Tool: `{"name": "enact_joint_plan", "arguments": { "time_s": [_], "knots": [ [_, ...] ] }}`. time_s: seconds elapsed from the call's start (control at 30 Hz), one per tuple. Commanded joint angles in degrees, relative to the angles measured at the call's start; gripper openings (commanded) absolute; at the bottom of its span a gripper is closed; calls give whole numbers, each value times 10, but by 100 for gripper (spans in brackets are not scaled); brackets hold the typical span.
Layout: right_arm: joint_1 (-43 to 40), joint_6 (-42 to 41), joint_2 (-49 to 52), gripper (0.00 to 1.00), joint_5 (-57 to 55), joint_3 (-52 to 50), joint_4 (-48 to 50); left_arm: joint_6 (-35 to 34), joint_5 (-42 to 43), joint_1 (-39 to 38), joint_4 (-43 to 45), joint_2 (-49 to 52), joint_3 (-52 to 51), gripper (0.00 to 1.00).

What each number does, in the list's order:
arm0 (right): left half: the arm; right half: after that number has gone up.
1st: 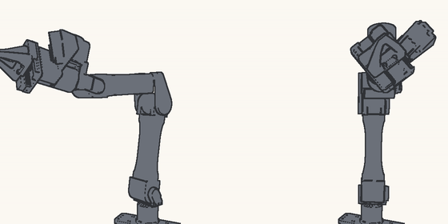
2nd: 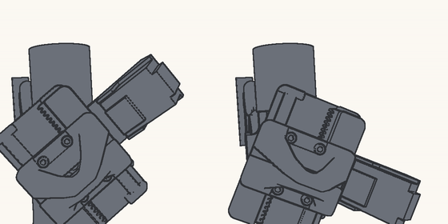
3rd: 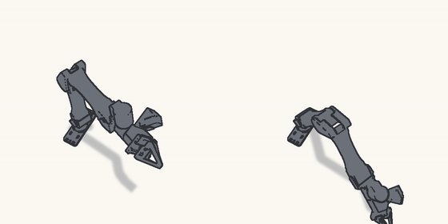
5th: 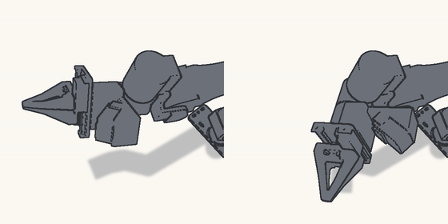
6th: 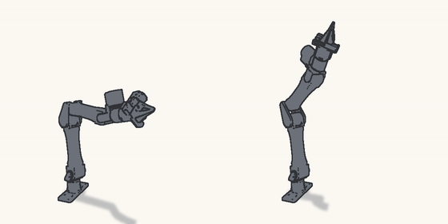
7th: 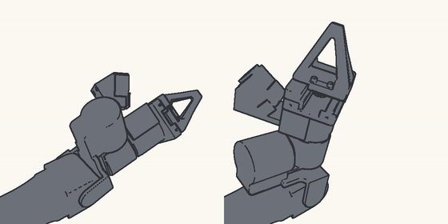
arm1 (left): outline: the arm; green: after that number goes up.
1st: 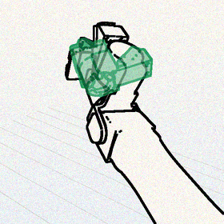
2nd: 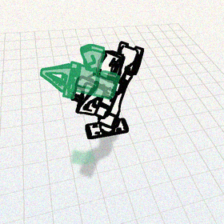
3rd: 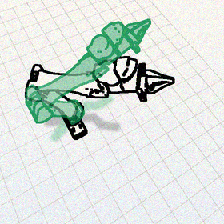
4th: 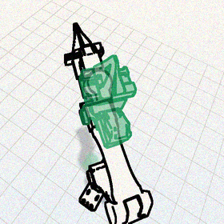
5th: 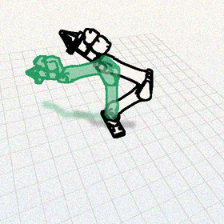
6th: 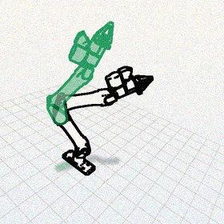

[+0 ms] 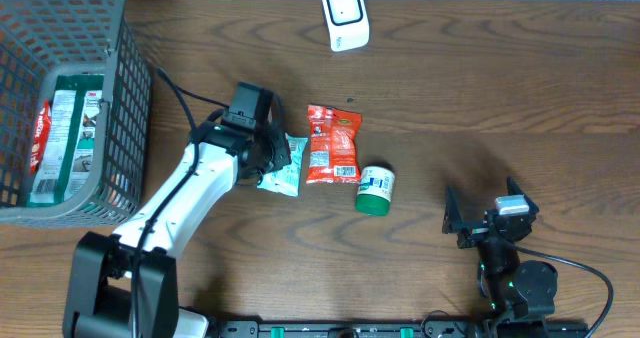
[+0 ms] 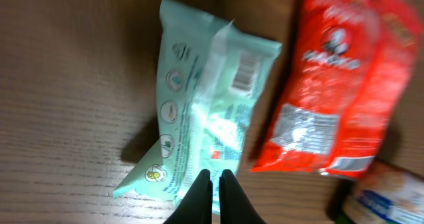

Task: Scan the item barcode

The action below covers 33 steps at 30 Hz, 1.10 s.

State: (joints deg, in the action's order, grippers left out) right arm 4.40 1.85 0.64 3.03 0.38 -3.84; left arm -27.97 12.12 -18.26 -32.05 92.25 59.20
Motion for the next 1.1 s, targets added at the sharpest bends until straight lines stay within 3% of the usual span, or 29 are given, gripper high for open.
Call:
{"name": "enact_joint_plan", "arguments": {
  "time_s": [0.0,0.63,0.7,0.77,0.8,0.83,1.07],
  "knots": [
    [0,-10,-3,99,0,-1,-2,14,2,-2,4,24,-10,7],
    [0,-10,-3,99,0,-1,-2,28,-27,-1,13,77,-4,9],
    [0,-10,-3,99,0,-1,-2,47,-25,1,12,60,11,16],
    [0,-10,-3,99,0,-1,-2,55,-23,3,8,39,28,34],
    [0,-10,-3,99,0,-1,-2,55,-23,5,1,23,42,49],
    [0,-10,-3,99,0,-1,-2,55,-23,9,-9,6,57,55],
    [0,-10,-3,99,0,-1,-2,54,-24,74,-68,-107,165,72]
  ]
}}
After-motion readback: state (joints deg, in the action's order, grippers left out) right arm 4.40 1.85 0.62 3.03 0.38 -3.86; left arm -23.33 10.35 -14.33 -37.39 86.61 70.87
